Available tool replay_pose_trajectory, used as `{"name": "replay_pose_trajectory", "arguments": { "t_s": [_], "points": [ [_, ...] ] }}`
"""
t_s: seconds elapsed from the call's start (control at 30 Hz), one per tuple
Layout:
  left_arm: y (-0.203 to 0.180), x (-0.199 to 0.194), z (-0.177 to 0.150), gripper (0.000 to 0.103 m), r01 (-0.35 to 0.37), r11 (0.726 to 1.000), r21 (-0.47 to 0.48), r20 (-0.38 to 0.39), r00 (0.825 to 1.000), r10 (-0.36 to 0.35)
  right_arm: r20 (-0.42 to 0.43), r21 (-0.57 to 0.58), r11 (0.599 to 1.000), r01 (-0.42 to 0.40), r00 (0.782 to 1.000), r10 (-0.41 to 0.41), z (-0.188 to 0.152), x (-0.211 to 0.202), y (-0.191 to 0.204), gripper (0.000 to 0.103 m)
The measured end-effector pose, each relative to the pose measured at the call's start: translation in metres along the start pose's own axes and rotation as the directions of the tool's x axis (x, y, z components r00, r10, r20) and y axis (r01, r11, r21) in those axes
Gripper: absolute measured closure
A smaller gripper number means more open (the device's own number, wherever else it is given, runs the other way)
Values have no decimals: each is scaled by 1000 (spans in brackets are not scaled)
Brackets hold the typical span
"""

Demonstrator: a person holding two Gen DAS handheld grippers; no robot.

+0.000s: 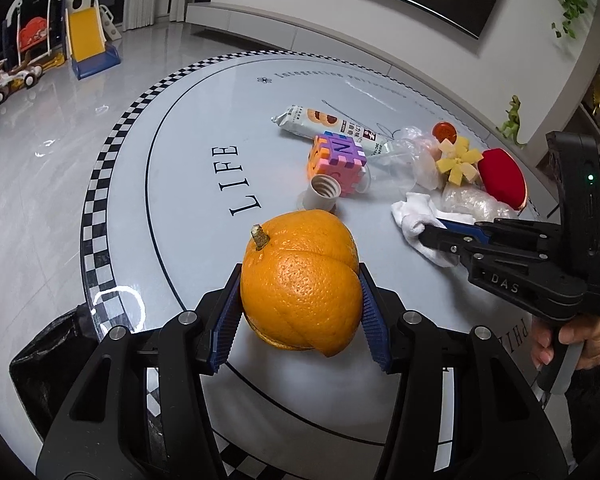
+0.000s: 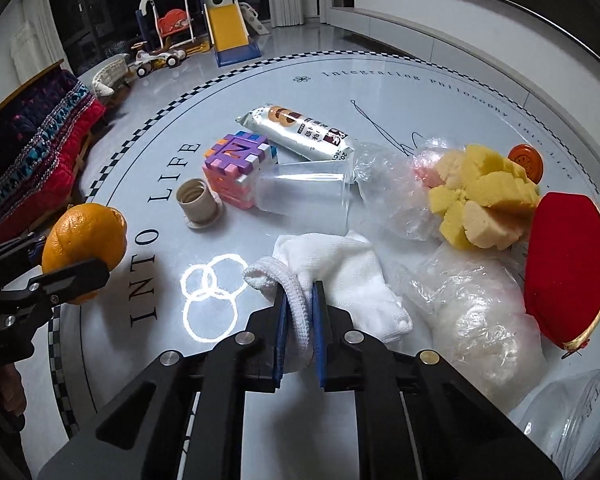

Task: Collect trash
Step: 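Grasp the orange with the left tool while the right tool grasps the white towel, then carry orange and towel over the black bin and open both tools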

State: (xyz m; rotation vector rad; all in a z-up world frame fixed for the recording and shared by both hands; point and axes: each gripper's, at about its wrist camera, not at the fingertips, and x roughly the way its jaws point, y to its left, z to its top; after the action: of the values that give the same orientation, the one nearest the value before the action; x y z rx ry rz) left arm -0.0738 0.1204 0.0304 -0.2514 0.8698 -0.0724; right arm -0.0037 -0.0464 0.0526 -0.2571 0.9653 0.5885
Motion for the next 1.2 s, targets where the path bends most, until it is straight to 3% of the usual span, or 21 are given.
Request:
{"name": "replay_pose_trajectory", "arguments": {
  "t_s": [0.3, 0.63, 0.9, 1.1, 1.13, 1.17, 1.2],
  "points": [
    [5, -43, -23, 50, -38, 999, -17, 44, 998, 39, 59, -49, 996, -79, 995, 82, -8, -40, 49, 90],
    [47, -102, -79, 50, -153, 983, -99, 59, 985, 160, 47, -157, 962, -226, 971, 235, -26, -59, 141, 90],
    [89, -145, -130, 50, -261, 942, -213, 53, 959, 278, -27, -273, 900, -340, 938, 346, -42, -61, 220, 90],
    [125, -148, -162, 49, -332, 892, -305, -14, 939, 344, -118, -290, 861, -417, 909, 400, -51, -40, 264, 90],
    [132, -145, -167, 47, -338, 885, -320, -32, 938, 346, -144, -284, 856, -432, 902, 407, -51, -32, 269, 87],
    [137, -143, -171, 35, -346, 878, -331, -51, 936, 350, -174, -275, 858, -434, 900, 399, -51, -24, 276, 71],
    [142, -141, -174, 5, -370, 862, -347, -62, 926, 372, -189, -266, 870, -416, 907, 376, -51, -18, 279, 58]
  ]
}}
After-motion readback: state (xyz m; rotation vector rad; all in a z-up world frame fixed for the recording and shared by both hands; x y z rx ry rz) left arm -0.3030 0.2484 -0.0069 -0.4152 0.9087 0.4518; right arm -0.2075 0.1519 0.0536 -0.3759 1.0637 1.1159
